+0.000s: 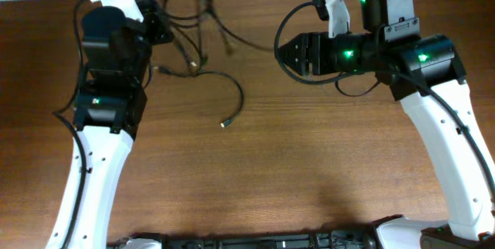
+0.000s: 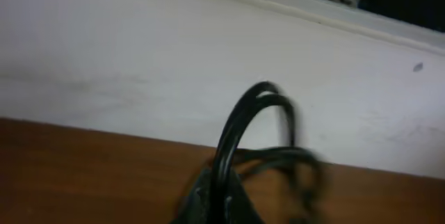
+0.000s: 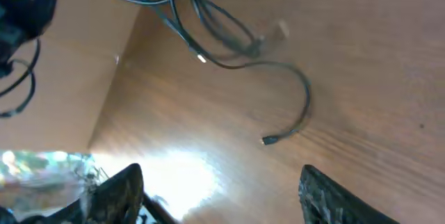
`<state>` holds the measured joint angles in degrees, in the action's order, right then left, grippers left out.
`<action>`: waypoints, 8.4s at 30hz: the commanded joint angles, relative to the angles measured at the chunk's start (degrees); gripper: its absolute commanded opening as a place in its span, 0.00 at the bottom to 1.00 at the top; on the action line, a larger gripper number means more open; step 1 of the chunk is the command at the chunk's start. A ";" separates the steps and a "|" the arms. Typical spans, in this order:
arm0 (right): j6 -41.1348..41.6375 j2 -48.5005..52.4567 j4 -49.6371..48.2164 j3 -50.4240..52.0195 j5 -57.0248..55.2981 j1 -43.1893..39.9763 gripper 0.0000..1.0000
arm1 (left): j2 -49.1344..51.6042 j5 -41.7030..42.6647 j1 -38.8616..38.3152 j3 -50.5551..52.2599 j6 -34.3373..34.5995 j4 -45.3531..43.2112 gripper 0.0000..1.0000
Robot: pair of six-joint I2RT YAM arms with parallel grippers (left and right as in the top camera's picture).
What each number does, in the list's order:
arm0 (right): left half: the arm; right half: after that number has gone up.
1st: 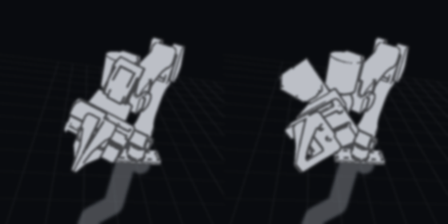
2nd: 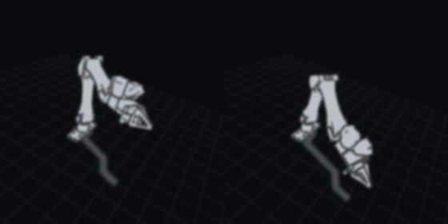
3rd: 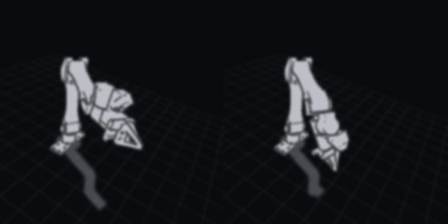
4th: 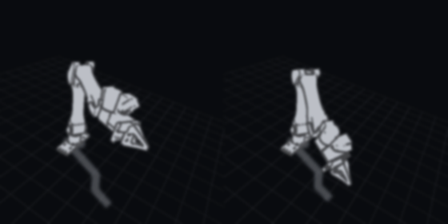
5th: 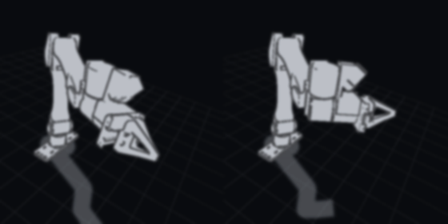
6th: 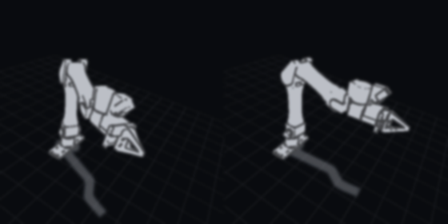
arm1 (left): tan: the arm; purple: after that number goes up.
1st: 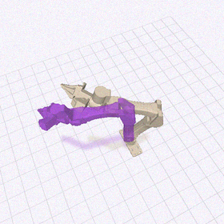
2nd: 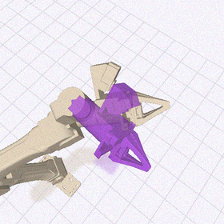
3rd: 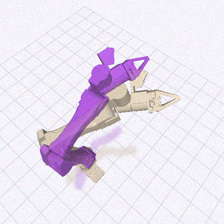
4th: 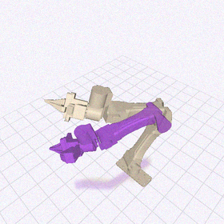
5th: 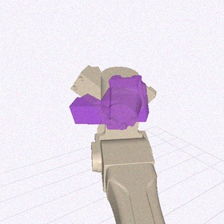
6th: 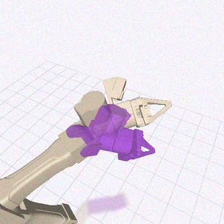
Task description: Untangle cables
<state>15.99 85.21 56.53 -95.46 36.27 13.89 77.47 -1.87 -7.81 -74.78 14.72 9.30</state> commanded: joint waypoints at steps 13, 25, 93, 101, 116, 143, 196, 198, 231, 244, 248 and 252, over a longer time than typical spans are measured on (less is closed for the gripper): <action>-15.19 -1.60 0.24 -0.46 4.22 -0.39 0.98 | -8.28 34.99 0.57 -0.70 -19.37 3.32 0.00; -29.29 -2.78 -1.49 -0.46 13.07 -0.35 0.98 | -8.28 42.60 -5.55 -0.70 -19.32 3.93 0.00; -22.77 4.00 -8.44 -0.44 -16.04 -0.46 0.70 | -10.34 42.16 -9.03 -0.70 16.57 6.58 0.00; 1.64 8.70 -14.03 -0.44 -40.96 -1.40 0.66 | -12.04 45.20 -9.03 -0.70 16.55 7.67 0.00; 3.54 10.64 0.50 -0.44 -38.47 -23.02 0.72 | -19.12 23.19 -4.76 -0.70 10.60 13.62 0.00; -21.81 8.96 6.14 -0.46 0.81 -28.61 0.83 | -22.36 20.70 -4.83 -0.70 7.45 9.70 0.00; -14.84 16.33 7.89 -0.33 -7.50 -3.28 0.99 | -2.89 -7.63 -15.39 -0.70 -0.68 47.32 0.89; -14.80 19.41 5.84 -0.33 -4.44 -0.59 0.99 | -2.82 -7.65 -15.39 -0.70 -0.70 46.86 0.99; 1.03 32.28 3.15 -1.81 -4.79 11.08 0.04 | -2.80 -7.61 -15.41 -0.70 -0.70 46.97 0.99; 3.02 18.73 13.29 -58.58 -9.68 0.15 0.04 | -2.80 -7.61 -15.39 -0.70 -0.70 46.97 0.99; 8.66 18.69 4.00 -69.59 -11.80 -0.17 0.04 | -2.80 -7.61 -15.39 -0.70 -0.70 46.97 0.99; 14.88 18.64 -7.72 -71.36 -16.00 -4.52 0.04 | -2.80 -7.61 -15.41 -0.70 -0.68 46.97 0.99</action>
<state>26.35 104.01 52.77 -166.32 23.33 12.21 74.54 -8.82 -23.09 -75.22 14.09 56.38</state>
